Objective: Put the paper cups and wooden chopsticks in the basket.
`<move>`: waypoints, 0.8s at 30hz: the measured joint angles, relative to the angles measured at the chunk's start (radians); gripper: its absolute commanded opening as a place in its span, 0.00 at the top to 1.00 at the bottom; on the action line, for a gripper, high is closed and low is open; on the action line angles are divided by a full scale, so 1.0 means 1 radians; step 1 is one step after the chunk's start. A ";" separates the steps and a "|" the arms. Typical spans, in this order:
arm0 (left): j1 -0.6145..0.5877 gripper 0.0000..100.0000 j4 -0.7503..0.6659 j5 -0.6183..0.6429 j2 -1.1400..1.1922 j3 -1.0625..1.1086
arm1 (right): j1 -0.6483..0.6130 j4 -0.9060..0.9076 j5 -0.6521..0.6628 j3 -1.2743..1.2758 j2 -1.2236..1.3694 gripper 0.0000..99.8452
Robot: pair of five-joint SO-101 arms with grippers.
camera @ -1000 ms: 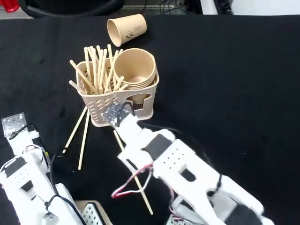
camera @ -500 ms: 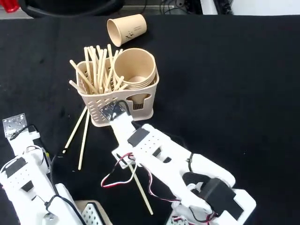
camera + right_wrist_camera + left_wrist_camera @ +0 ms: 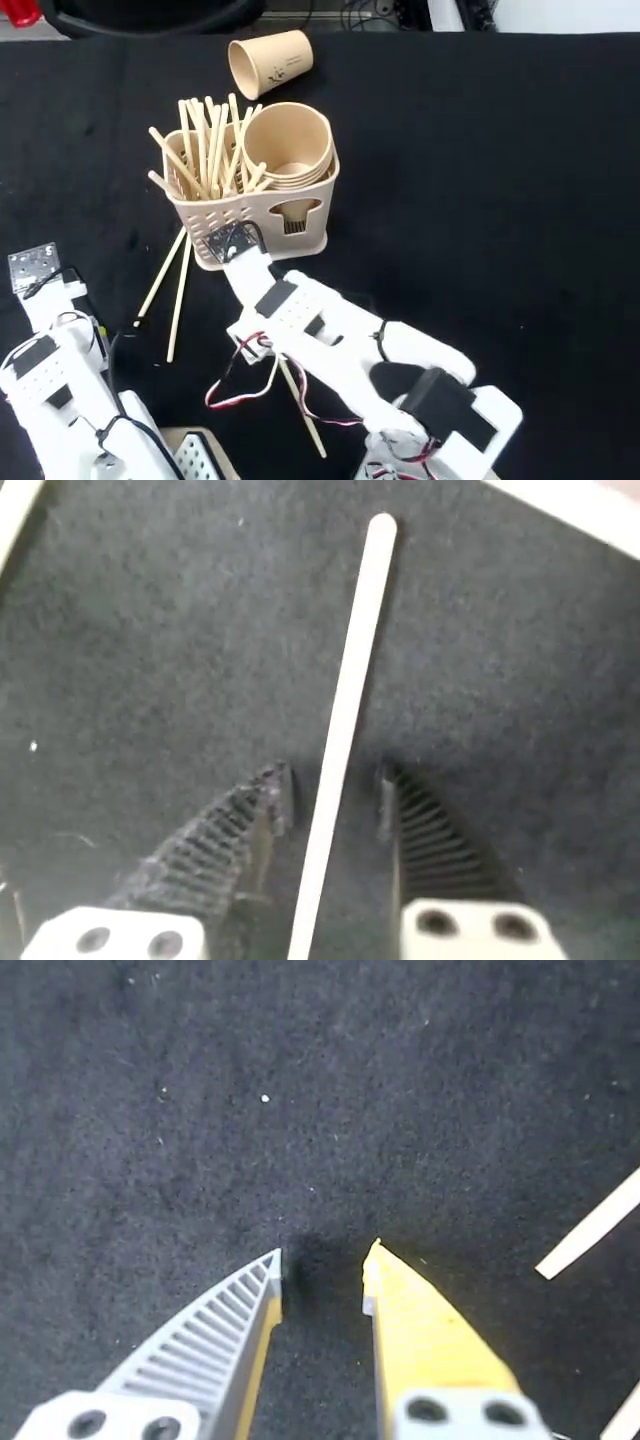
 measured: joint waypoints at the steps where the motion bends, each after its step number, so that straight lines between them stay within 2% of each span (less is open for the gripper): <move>1: 0.000 0.86 0.000 0.000 0.000 0.000 | 0.000 0.000 0.000 -0.008 0.011 0.93; 3: 0.000 0.86 0.000 0.002 0.000 0.000 | 0.002 0.000 0.000 -0.018 0.020 0.99; 5: 0.000 0.86 0.000 0.002 0.000 0.000 | 0.006 0.003 0.000 -0.023 0.021 0.97; 14: 0.000 0.86 0.000 0.002 0.000 0.000 | 0.008 0.086 -0.002 -0.051 0.020 0.99; 24: 0.000 0.86 0.000 0.000 0.000 0.000 | -0.008 0.305 0.018 -0.028 -0.359 0.99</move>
